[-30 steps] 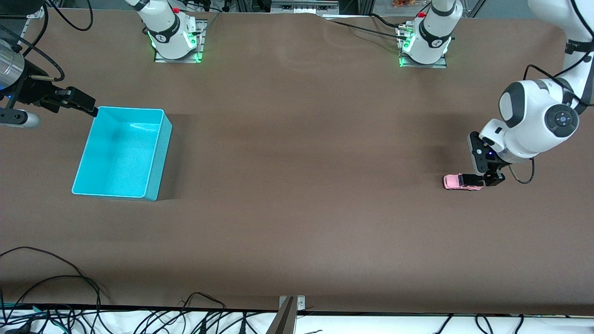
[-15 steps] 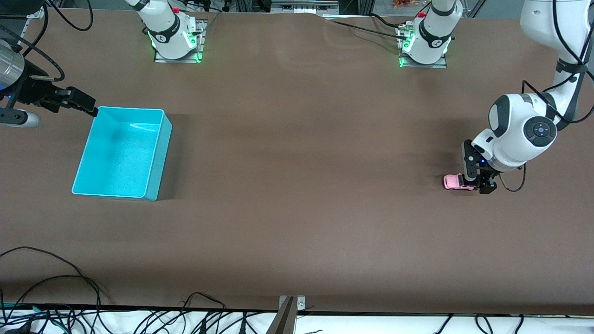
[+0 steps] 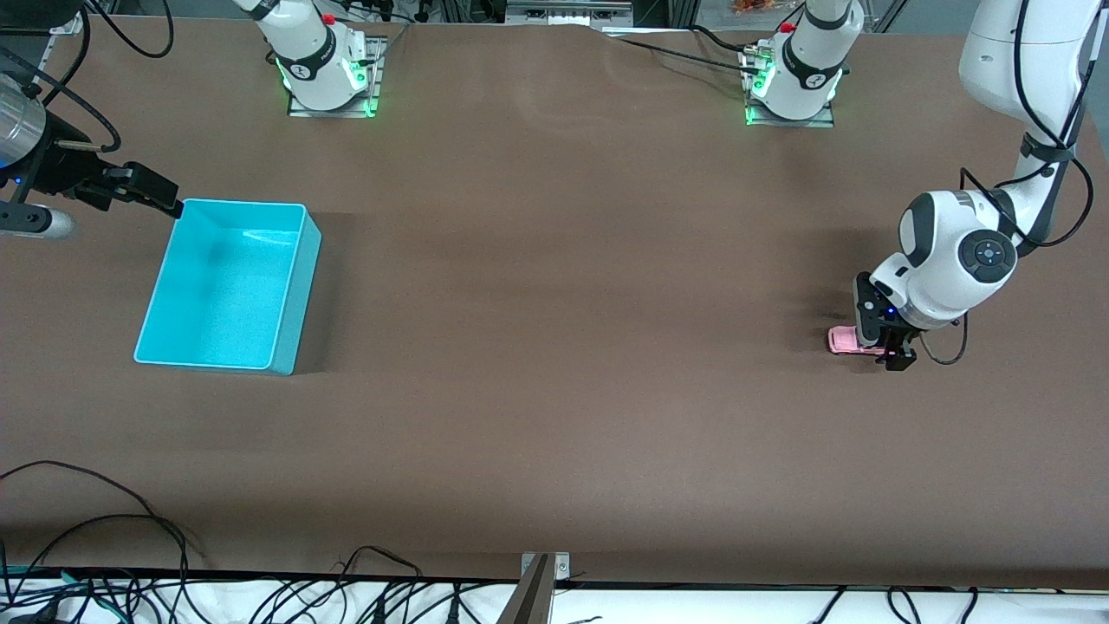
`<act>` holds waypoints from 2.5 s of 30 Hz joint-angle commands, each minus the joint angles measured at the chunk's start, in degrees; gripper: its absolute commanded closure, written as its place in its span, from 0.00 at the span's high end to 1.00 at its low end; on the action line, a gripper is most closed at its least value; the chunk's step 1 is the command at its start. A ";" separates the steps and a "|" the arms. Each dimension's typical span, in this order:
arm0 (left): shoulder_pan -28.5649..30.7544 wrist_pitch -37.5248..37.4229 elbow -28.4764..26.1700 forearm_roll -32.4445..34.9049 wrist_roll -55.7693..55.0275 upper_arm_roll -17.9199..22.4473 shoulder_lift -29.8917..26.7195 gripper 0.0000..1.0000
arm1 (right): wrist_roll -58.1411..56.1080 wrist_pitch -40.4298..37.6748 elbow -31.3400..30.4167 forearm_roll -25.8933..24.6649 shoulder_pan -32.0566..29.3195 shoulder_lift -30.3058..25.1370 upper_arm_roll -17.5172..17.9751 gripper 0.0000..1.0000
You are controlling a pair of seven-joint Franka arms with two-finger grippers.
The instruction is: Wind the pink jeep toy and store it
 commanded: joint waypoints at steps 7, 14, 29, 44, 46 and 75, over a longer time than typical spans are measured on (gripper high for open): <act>0.35 0.80 0.19 1.15 0.90 -0.07 0.27 0.31 | -0.63 -0.35 -0.23 0.57 -0.33 -0.36 -0.10 1.00; 0.35 0.80 0.19 1.15 0.99 -0.07 0.27 0.12 | -0.63 -0.35 -0.23 0.57 -0.33 -0.36 -0.19 1.00; 1.23 0.72 0.37 0.27 1.42 -0.07 2.29 0.12 | -0.72 -0.35 -0.23 0.57 -0.33 -0.36 -0.19 1.00; 7.91 0.72 1.16 0.27 7.66 0.02 5.01 0.12 | -0.63 -0.35 -0.23 0.57 -0.33 -0.36 -0.19 1.00; 8.96 0.63 1.25 0.27 8.54 0.02 5.36 0.12 | -0.63 -0.35 -0.23 0.57 -0.33 -0.36 -0.19 1.00; 23.73 -1.66 7.22 0.27 23.48 0.28 8.53 0.14 | -0.63 -0.35 -0.23 0.57 -0.33 -0.36 -0.19 1.00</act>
